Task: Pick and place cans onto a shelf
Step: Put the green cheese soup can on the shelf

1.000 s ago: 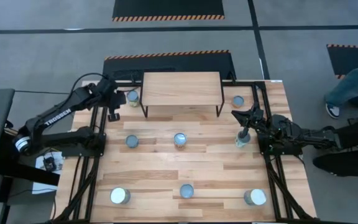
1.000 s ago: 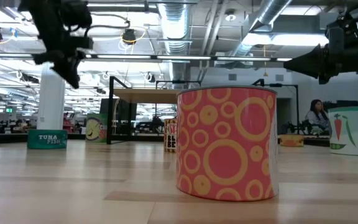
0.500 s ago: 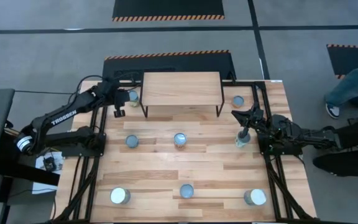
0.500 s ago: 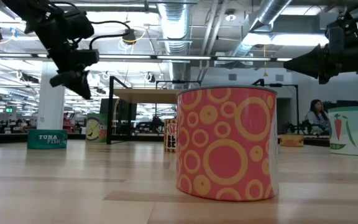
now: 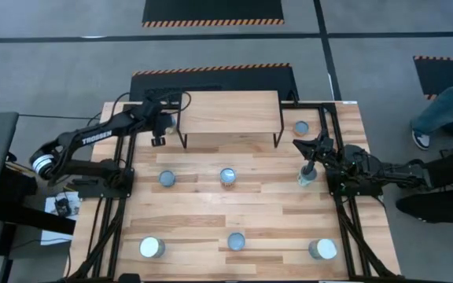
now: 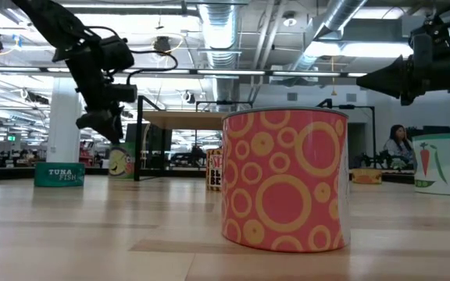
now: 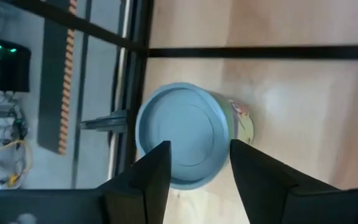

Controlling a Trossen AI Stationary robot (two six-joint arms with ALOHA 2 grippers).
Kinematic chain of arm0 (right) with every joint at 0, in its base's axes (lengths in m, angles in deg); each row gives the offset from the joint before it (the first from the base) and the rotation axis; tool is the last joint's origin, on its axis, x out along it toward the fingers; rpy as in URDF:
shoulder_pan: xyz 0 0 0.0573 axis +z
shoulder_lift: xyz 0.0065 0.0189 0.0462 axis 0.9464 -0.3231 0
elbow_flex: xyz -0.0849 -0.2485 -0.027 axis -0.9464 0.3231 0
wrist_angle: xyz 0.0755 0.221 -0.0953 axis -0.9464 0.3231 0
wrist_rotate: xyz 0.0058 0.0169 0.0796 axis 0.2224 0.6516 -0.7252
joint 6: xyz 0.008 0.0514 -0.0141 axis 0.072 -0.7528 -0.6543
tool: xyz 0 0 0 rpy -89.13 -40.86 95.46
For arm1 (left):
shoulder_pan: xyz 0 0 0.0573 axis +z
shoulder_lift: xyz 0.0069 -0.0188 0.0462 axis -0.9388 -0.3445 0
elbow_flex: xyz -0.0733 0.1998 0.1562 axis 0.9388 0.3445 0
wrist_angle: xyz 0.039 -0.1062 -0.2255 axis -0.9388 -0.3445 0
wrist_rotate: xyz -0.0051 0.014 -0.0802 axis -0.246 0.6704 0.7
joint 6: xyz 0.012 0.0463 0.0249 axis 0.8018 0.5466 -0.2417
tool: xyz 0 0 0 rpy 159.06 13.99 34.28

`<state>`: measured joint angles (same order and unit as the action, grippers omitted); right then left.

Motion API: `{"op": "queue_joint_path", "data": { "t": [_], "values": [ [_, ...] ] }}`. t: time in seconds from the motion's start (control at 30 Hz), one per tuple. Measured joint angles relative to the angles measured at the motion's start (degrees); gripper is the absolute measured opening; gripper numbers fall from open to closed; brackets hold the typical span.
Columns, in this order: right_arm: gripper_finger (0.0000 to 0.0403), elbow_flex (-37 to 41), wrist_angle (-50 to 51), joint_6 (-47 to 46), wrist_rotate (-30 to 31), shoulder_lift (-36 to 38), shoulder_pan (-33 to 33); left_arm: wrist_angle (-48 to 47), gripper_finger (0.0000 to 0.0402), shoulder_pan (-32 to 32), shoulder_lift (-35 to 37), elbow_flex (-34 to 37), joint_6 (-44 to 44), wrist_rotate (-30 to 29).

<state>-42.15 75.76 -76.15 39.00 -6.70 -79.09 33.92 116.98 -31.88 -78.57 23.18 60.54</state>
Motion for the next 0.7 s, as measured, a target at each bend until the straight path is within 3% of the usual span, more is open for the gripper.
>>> {"op": "queue_joint_path", "data": {
  "t": [0.33, 0.53, 0.7],
  "values": [
    [0.0049, 0.00, 0.00, 0.00, 0.00, -0.01, 0.02, 0.52, 0.0130, 0.00, -4.50, -0.05, 0.73, -0.20],
    [0.0049, 0.00, 0.00, 0.00, 0.00, -0.01, 0.00, 1.08, 0.0069, -0.04, -5.42, -0.22, 1.80, -1.30],
    [0.0049, -0.01, 0.00, 0.00, 0.00, -0.01, 0.00, -3.88, 0.0011, 0.01, -3.93, -1.24, 3.15, -6.50]
  ]
}}
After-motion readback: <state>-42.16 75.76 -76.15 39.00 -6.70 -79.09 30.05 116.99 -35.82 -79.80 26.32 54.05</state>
